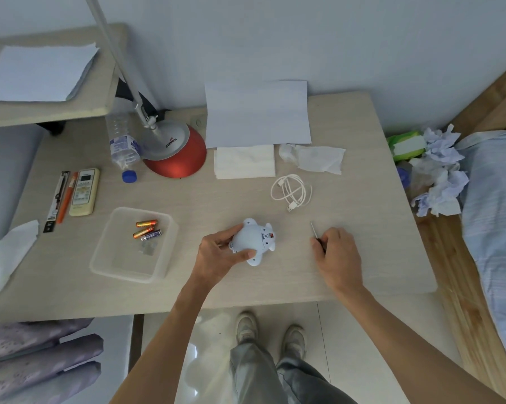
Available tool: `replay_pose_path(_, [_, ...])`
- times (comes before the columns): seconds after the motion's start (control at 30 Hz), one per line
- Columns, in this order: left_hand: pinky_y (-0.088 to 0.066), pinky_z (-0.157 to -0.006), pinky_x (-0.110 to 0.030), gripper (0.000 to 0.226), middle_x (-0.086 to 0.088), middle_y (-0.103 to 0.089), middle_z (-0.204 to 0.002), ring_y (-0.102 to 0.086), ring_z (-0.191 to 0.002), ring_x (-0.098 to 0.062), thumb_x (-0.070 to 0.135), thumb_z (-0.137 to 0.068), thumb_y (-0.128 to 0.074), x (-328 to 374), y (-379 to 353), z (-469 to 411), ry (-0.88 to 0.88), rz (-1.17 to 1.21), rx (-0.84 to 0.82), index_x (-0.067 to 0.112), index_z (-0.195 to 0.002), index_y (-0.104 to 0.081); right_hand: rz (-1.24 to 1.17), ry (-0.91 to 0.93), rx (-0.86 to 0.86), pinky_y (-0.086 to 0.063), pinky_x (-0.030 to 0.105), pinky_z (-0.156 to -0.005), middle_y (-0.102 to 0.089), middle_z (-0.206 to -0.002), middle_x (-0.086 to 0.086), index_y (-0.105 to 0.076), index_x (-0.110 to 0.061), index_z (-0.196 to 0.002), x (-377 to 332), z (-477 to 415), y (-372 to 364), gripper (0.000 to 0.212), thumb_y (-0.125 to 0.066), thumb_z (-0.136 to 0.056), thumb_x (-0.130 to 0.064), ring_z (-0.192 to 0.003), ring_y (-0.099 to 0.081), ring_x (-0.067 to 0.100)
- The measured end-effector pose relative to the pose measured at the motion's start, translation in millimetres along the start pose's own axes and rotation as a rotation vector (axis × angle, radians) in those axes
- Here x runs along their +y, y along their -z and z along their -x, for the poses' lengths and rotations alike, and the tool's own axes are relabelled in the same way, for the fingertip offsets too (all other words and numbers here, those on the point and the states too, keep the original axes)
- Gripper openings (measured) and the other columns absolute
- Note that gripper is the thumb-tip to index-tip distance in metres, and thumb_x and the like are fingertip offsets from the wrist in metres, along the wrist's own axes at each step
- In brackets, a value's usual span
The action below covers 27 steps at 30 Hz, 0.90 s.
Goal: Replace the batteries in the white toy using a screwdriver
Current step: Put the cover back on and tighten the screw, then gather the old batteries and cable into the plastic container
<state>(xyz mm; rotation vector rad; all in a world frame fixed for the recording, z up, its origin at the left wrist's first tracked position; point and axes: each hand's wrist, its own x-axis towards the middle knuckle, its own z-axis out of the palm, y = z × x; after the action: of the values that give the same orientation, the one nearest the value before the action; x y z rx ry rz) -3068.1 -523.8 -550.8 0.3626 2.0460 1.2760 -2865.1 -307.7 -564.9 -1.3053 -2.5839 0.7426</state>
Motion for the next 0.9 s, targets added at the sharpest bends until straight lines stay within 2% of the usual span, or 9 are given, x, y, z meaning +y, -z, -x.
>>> replay_pose_path(0.17, [-0.062, -0.092, -0.021, 0.069, 0.01, -0.084, -0.114, -0.079, -0.107, -0.01, 0.016, -0.068, -0.104, 12.7, 8.4, 9.3, 0.051, -0.061, -0.027, 0.018, -0.132, -0.078, 0.071, -0.013, -0.065, -0.053, 0.047, -0.081, -0.059, -0.096, 0.01, -0.058, -0.011, -0.088, -2.8, -2.8, -0.5, 0.029, -0.066, -0.104, -0.034, -0.095, -0.058, 0.035])
replay_pose_path(0.27, [-0.063, -0.099, -0.032, 0.064, 0.011, -0.083, -0.113, -0.078, -0.106, -0.011, 0.025, -0.068, -0.104, 22.4, 19.1, 8.8, 0.057, -0.121, -0.017, 0.024, -0.127, -0.08, 0.032, -0.062, -0.105, -0.054, 0.047, -0.081, -0.059, -0.097, 0.01, -0.057, -0.01, -0.09, -6.4, -4.5, 2.3, 0.033, -0.069, -0.101, -0.039, -0.098, -0.06, 0.035])
replay_pose_path(0.33, [-0.063, -0.1, -0.036, 0.07, 0.01, -0.081, -0.12, -0.076, -0.109, -0.011, 0.031, -0.068, -0.104, 35.6, 26.9, 6.8, 0.061, -0.165, 0.003, 0.021, -0.133, -0.078, -0.002, -0.094, -0.138, -0.055, 0.048, -0.081, -0.059, -0.097, 0.01, -0.055, -0.01, -0.091, -6.9, -4.8, 5.0, 0.039, -0.072, -0.097, -0.045, -0.1, -0.06, 0.037])
replay_pose_path(0.4, [-0.063, -0.096, -0.032, 0.07, 0.011, -0.079, -0.125, -0.075, -0.11, -0.01, 0.031, -0.072, -0.102, 48.4, 32.9, 7.2, 0.056, -0.192, 0.02, 0.021, -0.136, -0.076, -0.048, -0.141, -0.179, -0.056, 0.047, -0.082, -0.058, -0.105, 0.008, -0.055, -0.01, -0.101, -8.8, -5.3, 11.2, 0.049, -0.073, -0.092, -0.055, -0.106, -0.06, 0.035])
replay_pose_path(0.5, [-0.06, -0.089, -0.022, 0.066, 0.009, -0.077, -0.128, -0.073, -0.109, -0.008, 0.038, -0.073, -0.099, 56.8, 42.0, 15.9, 0.041, -0.244, 0.057, 0.027, -0.134, -0.076, -0.089, -0.183, -0.15, -0.058, 0.049, -0.089, -0.057, -0.129, 0.011, -0.056, -0.008, -0.132, -14.2, -11.3, 25.3, 0.07, -0.077, -0.089, -0.06, -0.123, -0.059, 0.037])
replay_pose_path(0.6, [-0.061, -0.099, -0.034, 0.069, 0.012, -0.074, -0.13, -0.071, -0.113, -0.008, 0.06, -0.071, -0.09, 57.9, 53.4, 34.6, 0.005, -0.372, 0.112, 0.034, -0.133, -0.073, -0.117, -0.158, -0.079, -0.057, 0.051, -0.096, -0.052, -0.145, 0.013, -0.048, -0.011, -0.151, -28.8, -26.1, 42.6, 0.083, -0.075, -0.091, -0.061, -0.134, -0.053, 0.037])
replay_pose_path(0.67, [-0.056, -0.11, -0.044, 0.076, 0.007, -0.069, -0.138, -0.066, -0.127, -0.018, 0.068, -0.074, -0.081, 56.0, 59.0, 48.3, -0.096, -0.552, 0.159, 0.03, -0.139, -0.071, -0.133, -0.13, -0.072, -0.056, 0.051, -0.099, -0.047, -0.153, 0.012, -0.041, -0.016, -0.159, -43.2, -40.2, 51.6, 0.087, -0.071, -0.093, -0.063, -0.141, -0.048, 0.035])
replay_pose_path(0.77, [-0.049, -0.116, -0.057, 0.086, -0.007, -0.054, -0.158, -0.047, -0.148, -0.036, 0.073, -0.081, -0.074, 59.6, 62.8, 64.0, -0.238, -0.843, 0.25, 0.026, -0.151, -0.063, -0.089, -0.062, -0.134, -0.056, 0.052, -0.101, -0.036, -0.167, 0.01, -0.029, -0.031, -0.167, -67.7, -63.8, 55.4, 0.091, -0.07, -0.093, -0.065, -0.149, -0.04, 0.035])
replay_pose_path(0.9, [-0.029, -0.126, -0.068, 0.092, -0.018, -0.037, -0.168, -0.035, -0.153, -0.045, 0.07, -0.088, -0.073, 75.5, 70.2, 76.5, -0.327, -1.029, 0.327, 0.022, -0.163, -0.048, 0.062, 0.047, -0.281, -0.055, 0.054, -0.105, -0.022, -0.175, 0.015, -0.024, -0.04, -0.169, -93.6, -93.2, 45.4, 0.092, -0.075, -0.093, -0.049, -0.157, -0.03, 0.041])
